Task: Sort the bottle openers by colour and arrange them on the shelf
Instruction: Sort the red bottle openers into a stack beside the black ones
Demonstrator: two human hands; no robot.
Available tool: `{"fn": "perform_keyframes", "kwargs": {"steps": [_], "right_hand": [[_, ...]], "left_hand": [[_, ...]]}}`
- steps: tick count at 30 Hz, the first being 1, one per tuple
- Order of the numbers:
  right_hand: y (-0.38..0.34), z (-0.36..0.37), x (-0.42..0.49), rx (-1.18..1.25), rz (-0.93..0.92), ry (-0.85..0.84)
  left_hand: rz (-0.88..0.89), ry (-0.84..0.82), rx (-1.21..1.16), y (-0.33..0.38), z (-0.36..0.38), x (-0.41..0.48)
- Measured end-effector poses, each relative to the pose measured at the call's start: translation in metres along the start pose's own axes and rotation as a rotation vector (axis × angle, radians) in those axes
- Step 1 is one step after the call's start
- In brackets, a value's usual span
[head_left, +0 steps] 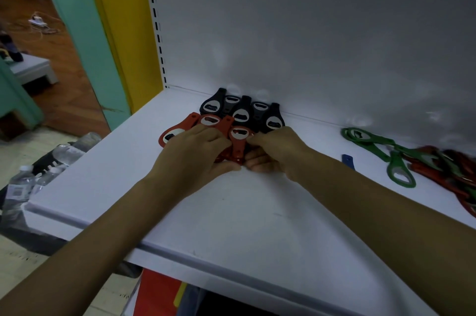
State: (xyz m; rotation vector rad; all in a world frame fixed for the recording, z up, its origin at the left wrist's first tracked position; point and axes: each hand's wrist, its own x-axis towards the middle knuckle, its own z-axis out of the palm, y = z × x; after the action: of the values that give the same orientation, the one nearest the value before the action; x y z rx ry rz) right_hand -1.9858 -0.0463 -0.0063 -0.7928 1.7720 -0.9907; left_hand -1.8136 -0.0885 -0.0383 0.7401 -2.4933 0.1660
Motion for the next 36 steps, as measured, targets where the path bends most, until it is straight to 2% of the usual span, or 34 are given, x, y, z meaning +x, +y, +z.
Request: {"fn": "perform_keyframes", "kwargs": {"steps": [15,17,19,22,28,33,36], "right_hand": [[0.007,-0.002,0.007,0.04,-0.052,-0.014],[0.01,-0.009,0.009,-0.095,-0.12,0.064],[0.014,-0.02,0.013,-0.392,-0.243,0.17],[0.015,-0.029,0.017,-0.663,-0.328,0.184],[0.018,-0.02,0.021,-0.776,-0.445,0.16],[0.02,-0.008,0.023,-0.795,-0.507,0.163],[0.02,-0.015,0.021,-0.784,-0.495,0.086]], "left_hand": [[-0.084,0.089,-0.04,0.003,0.003,0.002],[-0.082,0.063,-0.044,0.003,0.0,0.001],[-0.008,0.028,-0.027,0.002,-0.001,0.001],[0.027,-0.024,-0.035,0.0,-0.002,0.002],[-0.062,-0.163,0.028,0.001,-0.004,0.004],[-0.046,-0.204,0.013,0.0,-0.007,0.009],[-0.01,-0.22,0.018,-0.003,-0.009,0.011]]}}
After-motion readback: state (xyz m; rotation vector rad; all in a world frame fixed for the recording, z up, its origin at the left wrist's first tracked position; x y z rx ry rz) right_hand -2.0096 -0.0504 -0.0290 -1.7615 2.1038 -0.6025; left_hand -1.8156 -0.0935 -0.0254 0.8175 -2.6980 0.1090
